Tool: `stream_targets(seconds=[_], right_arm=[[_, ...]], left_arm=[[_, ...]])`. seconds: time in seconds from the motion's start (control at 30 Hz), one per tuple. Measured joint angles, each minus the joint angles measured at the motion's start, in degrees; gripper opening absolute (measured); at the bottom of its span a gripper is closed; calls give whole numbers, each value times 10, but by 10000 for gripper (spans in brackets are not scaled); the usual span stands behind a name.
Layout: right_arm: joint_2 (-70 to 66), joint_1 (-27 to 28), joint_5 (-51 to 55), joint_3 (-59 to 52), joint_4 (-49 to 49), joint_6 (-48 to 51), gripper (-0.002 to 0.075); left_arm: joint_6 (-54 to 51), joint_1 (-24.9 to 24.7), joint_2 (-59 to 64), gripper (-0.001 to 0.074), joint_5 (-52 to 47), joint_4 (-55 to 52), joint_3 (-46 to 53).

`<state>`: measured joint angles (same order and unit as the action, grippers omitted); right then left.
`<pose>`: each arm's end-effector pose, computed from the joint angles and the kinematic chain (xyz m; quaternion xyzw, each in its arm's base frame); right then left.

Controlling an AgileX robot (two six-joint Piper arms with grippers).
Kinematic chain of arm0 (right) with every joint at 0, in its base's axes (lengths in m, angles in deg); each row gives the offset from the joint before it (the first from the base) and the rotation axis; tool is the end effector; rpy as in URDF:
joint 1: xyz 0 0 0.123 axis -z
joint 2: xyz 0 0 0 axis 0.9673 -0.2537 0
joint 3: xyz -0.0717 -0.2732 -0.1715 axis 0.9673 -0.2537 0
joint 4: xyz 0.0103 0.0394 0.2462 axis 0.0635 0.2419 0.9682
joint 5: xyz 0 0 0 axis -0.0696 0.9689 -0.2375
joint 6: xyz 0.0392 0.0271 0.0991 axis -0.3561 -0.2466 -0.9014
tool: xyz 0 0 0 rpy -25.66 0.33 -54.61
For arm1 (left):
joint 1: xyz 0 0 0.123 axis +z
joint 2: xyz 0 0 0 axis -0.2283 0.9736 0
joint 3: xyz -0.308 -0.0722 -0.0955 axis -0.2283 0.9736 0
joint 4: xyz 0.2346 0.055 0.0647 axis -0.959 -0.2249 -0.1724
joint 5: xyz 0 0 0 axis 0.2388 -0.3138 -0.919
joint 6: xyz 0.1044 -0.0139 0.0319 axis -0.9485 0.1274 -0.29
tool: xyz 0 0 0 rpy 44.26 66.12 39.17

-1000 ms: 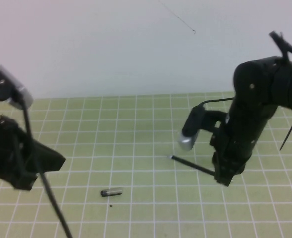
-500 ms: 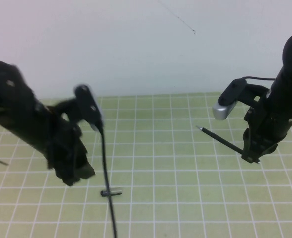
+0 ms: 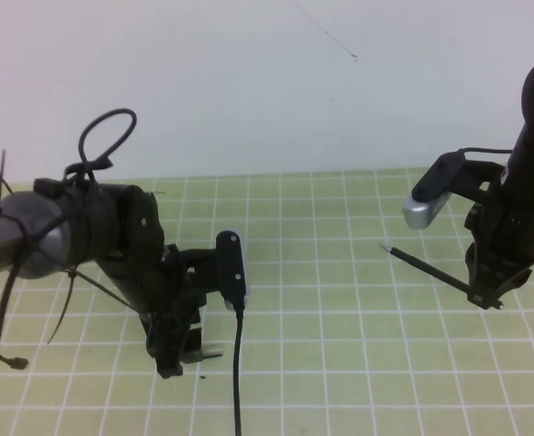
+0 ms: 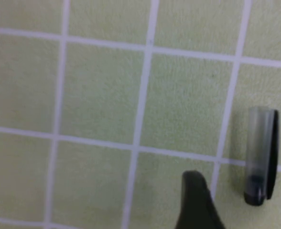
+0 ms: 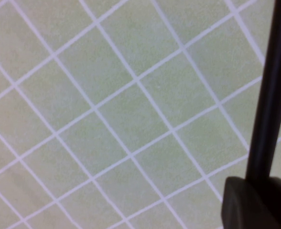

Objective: Cap the pen
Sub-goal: Put the cap on the pen

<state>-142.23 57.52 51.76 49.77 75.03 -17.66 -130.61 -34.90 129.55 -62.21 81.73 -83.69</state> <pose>0.3507 0.1187 0.2708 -0.4615 0.8860 0.0203 0.0395 0.3362 -0.1510 0.1942 0.6811 0.7185 -0.0233 0.1393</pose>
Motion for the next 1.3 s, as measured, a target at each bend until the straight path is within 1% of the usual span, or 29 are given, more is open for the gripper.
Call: stream_targets(seconds=[0.13, 0.67, 0.77, 0.83, 0.9, 1.07, 1.13, 1.3], right_arm=[[0, 0, 7, 0, -6, -2, -1], [0, 0, 6, 0, -7, -5, -1], [0, 0, 6, 0, -2, -8, -1], [0, 0, 7, 0, 0, -8, -1], [0, 0, 8, 0, 2, -8, -1], [0, 0, 10, 0, 5, -8, -1], [0, 0, 16, 0, 5, -8, -1], [0, 0, 29, 0, 10, -8, -1]], left_arm=[[1, 0, 19, 386, 0, -2, 0], [-15, 0, 30, 386, 10, 0, 0], [-15, 0, 34, 377, 8, 0, -1], [-15, 0, 36, 348, 5, 1, -2], [-16, 0, 36, 299, 2, 2, -2], [-17, 0, 36, 100, -7, 2, -2], [-18, 0, 36, 85, -6, 1, -2], [-25, 0, 24, 83, 16, -6, -2]])
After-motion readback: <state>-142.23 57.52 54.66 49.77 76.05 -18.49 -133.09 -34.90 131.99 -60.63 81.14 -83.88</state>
